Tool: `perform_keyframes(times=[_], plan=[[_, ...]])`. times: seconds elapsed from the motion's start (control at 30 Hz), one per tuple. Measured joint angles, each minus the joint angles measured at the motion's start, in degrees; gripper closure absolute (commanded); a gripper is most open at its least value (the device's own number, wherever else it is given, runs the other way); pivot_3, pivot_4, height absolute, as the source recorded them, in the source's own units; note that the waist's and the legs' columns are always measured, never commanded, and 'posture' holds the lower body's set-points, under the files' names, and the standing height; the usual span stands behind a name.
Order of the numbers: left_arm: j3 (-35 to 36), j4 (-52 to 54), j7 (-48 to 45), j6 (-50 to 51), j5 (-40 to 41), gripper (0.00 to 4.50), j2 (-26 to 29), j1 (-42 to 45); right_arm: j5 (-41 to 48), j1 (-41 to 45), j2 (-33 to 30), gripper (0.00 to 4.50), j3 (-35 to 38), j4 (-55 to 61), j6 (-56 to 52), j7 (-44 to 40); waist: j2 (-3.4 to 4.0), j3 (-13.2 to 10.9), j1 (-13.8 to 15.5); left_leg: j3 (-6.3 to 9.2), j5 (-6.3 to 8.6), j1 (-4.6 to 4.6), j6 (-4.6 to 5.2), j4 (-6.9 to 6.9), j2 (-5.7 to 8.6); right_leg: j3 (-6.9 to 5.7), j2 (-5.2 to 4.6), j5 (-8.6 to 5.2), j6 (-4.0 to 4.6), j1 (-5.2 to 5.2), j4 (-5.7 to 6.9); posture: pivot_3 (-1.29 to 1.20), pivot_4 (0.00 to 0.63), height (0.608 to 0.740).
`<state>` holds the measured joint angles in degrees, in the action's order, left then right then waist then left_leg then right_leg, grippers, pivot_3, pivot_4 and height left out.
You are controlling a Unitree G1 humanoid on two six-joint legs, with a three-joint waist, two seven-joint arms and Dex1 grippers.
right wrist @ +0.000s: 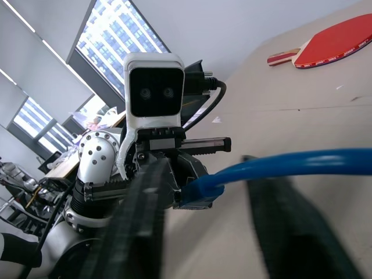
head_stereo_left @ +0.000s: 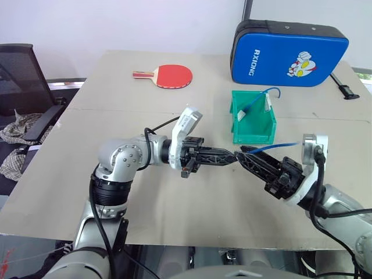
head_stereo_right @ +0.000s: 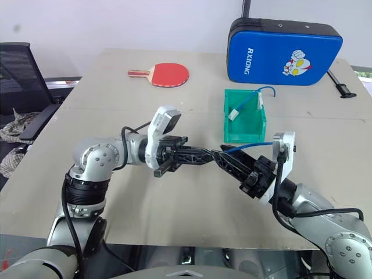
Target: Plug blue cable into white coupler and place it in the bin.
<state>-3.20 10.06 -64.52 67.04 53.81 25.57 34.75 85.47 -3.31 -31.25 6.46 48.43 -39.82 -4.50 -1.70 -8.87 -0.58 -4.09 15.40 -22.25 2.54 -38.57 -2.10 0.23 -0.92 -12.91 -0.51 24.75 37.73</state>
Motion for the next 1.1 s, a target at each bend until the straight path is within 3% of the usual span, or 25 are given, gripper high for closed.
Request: perform_keyframes(times=[0.03, 0.23, 0.3, 0.4, 0.53, 0.63, 0.87, 1.1], plan=[[-0.01, 0.18, -0.05, -0.34, 0.02, 4.50, 0.16, -0.41, 0.47, -0.08, -0.24, 4.45, -0.22, 0.01, 0.13, -0.04, 0.00, 0.00, 0.00, 0.00, 0.00, 0.01, 0.00, 0.00, 0.00, 0.00, 0.00, 0.00, 0.00, 0.00, 0.00, 0.00, 0.150, 0.729], [-0.90, 0.81, 0.03, -2.99, -0.46, 4.50, 0.37, -1.62, 0.96, -0.57, -1.92, 4.45, -0.77, -0.03, 1.08, -0.03, 0.00, 0.00, 0.01, 0.00, 0.00, -0.01, 0.00, 0.00, -0.01, 0.00, -0.01, 0.00, 0.00, 0.00, 0.00, 0.00, 0.150, 0.729], [-1.40, 0.81, 0.53, -4.40, -0.91, 3.45, 0.38, -1.97, 0.95, -0.94, -2.37, 4.50, -1.06, -0.17, 1.38, -0.11, 0.00, 0.00, 0.02, 0.00, 0.00, -0.01, 0.00, 0.00, -0.01, 0.00, -0.01, 0.00, 0.00, 0.00, -0.01, 0.00, 0.150, 0.729], [-1.39, 1.06, 1.33, -6.43, -2.28, 2.37, 0.85, -2.51, 0.92, -1.07, -2.61, 4.50, -1.48, -0.25, 1.40, -0.26, 0.00, 0.00, 0.00, 0.00, 0.00, -0.01, 0.00, 0.00, -0.01, 0.01, -0.01, 0.01, -0.01, 0.00, -0.01, 0.00, 0.150, 0.729], [-1.43, 5.03, 1.65, -16.07, -9.30, 0.97, 6.08, -8.78, -0.47, -1.27, -3.00, 4.50, -1.55, -1.74, 1.65, -1.30, 0.01, 0.00, -0.32, -0.11, 0.00, 0.15, 0.00, 0.17, -0.03, 0.18, 0.01, -0.01, 0.03, -0.01, -0.01, 0.00, 0.150, 0.729], [0.30, 4.71, 4.25, -27.32, -18.13, 0.97, 9.17, -15.68, -3.72, -1.18, -3.09, 4.50, -1.40, -3.09, 2.53, -3.34, 0.02, -0.01, -0.01, -0.11, 0.00, 0.15, 0.00, 0.18, -0.05, 0.15, -0.01, -0.04, 0.08, 0.02, -0.01, 0.00, 0.150, 0.729], [5.28, -3.08, 12.39, -44.28, -31.07, 0.97, 10.10, -20.50, -10.33, -0.44, -1.32, 4.50, -1.86, -7.37, 3.61, -8.11, -0.01, -0.01, 0.62, -0.22, 0.00, 0.09, 0.00, 0.14, -0.03, 0.15, -0.13, -0.08, 0.14, 0.01, -0.10, 0.00, 0.150, 0.729], [3.36, -8.82, 16.04, -49.39, -36.14, 0.97, 6.41, -19.99, -13.62, 0.00, -0.95, 4.50, -2.28, -8.84, 3.70, -10.81, -0.01, -0.01, 1.34, -0.16, 0.01, 0.01, 0.01, 0.16, -0.03, 0.07, -0.14, 0.03, 0.01, 0.03, -0.12, 0.00, 0.150, 0.729]])
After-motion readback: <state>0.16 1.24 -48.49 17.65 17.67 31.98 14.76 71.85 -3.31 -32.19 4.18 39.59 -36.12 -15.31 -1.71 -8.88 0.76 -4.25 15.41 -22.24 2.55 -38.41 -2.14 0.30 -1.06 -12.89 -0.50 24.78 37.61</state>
